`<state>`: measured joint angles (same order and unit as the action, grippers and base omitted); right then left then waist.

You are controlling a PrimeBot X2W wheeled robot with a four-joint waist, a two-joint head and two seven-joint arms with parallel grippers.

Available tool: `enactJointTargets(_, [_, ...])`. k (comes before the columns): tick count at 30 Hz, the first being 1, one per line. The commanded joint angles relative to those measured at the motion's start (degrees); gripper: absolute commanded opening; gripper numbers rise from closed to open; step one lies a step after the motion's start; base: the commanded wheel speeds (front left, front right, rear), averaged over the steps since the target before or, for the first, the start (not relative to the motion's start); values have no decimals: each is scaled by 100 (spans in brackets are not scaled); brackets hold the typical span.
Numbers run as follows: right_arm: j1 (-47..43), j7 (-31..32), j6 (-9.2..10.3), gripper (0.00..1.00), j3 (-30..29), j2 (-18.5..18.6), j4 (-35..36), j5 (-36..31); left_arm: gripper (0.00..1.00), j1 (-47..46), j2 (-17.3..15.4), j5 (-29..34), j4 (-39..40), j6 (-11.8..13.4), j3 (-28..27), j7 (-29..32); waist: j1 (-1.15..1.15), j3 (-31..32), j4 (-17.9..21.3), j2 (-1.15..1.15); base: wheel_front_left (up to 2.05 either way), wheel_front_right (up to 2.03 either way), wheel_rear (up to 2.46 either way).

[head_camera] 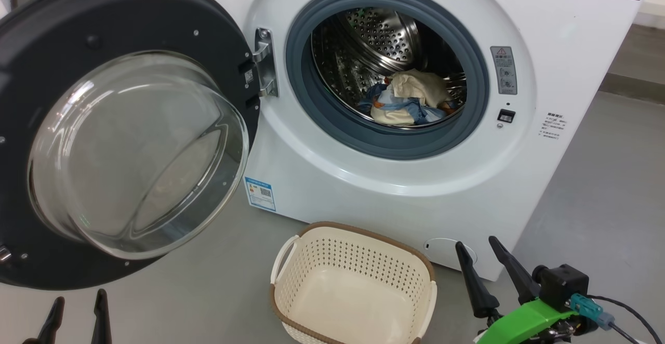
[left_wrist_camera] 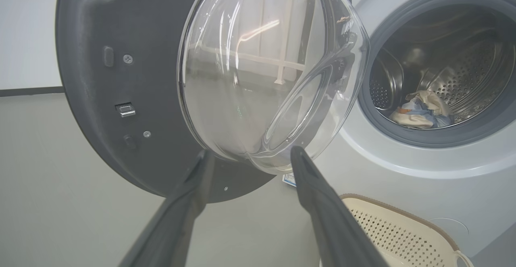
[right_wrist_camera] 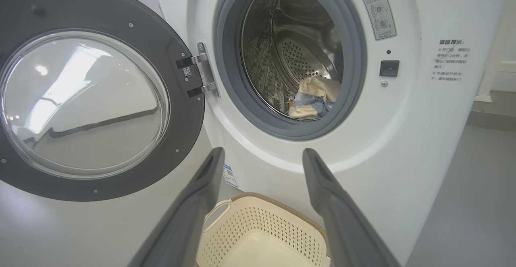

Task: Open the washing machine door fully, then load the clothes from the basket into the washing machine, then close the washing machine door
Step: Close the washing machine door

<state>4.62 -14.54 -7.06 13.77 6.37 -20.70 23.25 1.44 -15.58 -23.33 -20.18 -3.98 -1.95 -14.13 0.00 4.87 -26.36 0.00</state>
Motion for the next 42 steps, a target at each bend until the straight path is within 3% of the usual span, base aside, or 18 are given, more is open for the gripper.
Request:
enactJointTargets(1, [329, -46, -43, 100, 142, 22, 98, 42, 100, -154, -187, -54, 200, 22, -231, -54, 0, -27, -25, 0, 0, 0, 0])
enactJointTargets(33, [591, -46, -43, 100, 298, -15, -71, 109, 100, -118, -220, -118, 302, 103, -389, -82, 0, -134, -112, 0, 0, 0, 0])
enactJointTargets(35, [590, -46, -43, 100, 297, -15, -72, 112, 83, -118, -233, -122, 308, 96, -402, -83, 0, -133, -110, 0, 0, 0, 0])
enactJointTargets(37, [590, -46, -43, 100, 291, -15, -72, 113, 34, -124, -246, -130, 318, 82, -409, -83, 0, -131, -108, 0, 0, 0, 0])
enactJointTargets(38, [589, -46, -43, 100, 286, -16, -72, 113, 0, -129, -256, -135, 334, 69, -411, -84, 0, -129, -107, 0, 0, 0, 0])
enactJointTargets(42, [575, -46, -43, 100, 268, -17, -67, 109, 0, -189, -415, -96, 473, 48, -470, -84, 0, -126, -106, 0, 0, 0, 0])
